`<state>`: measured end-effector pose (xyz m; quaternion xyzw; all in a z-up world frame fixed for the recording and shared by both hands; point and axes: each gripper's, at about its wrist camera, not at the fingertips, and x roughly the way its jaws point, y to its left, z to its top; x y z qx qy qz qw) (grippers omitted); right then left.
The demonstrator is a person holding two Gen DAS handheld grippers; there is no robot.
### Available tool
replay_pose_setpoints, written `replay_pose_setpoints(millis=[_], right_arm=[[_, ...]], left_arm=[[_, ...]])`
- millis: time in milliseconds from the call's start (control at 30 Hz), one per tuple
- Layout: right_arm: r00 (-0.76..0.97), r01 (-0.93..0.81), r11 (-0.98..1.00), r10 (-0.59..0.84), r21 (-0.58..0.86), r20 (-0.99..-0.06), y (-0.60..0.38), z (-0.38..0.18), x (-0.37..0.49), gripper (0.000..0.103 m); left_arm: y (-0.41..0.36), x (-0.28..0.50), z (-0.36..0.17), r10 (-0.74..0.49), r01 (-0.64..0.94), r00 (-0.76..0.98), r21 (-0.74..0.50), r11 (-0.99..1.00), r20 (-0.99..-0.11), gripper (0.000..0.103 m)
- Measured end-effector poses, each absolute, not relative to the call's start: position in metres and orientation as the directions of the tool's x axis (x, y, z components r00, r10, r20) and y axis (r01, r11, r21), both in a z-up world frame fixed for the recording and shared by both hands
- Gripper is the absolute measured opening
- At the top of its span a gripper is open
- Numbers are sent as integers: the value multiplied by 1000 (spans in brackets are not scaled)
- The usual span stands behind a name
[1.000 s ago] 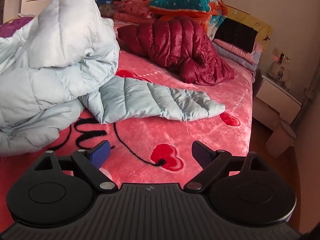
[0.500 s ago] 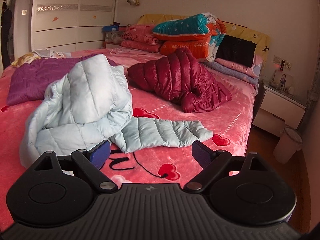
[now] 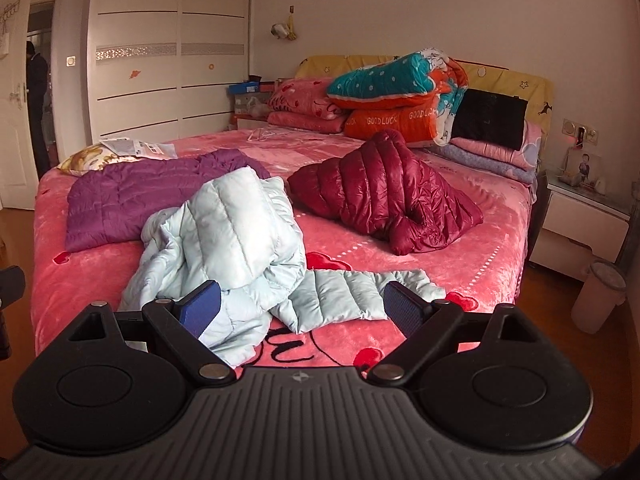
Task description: Fold large clothes
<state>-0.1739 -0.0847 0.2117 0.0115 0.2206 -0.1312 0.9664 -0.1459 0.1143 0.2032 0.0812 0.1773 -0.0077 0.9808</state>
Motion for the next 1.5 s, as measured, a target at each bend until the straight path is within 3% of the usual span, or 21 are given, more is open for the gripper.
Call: replay_pose_setpoints(millis=[700, 1500], right_arm=[[919, 209, 978, -198, -2, -342, -80, 213, -185, 103], [865, 309, 949, -250, 69, -435, -141, 160, -156, 103]], left_arm=[[116, -147, 200, 14, 41, 931, 141, 989, -364, 102], [74, -136, 161, -68, 144, 903, 149, 978, -425, 102]])
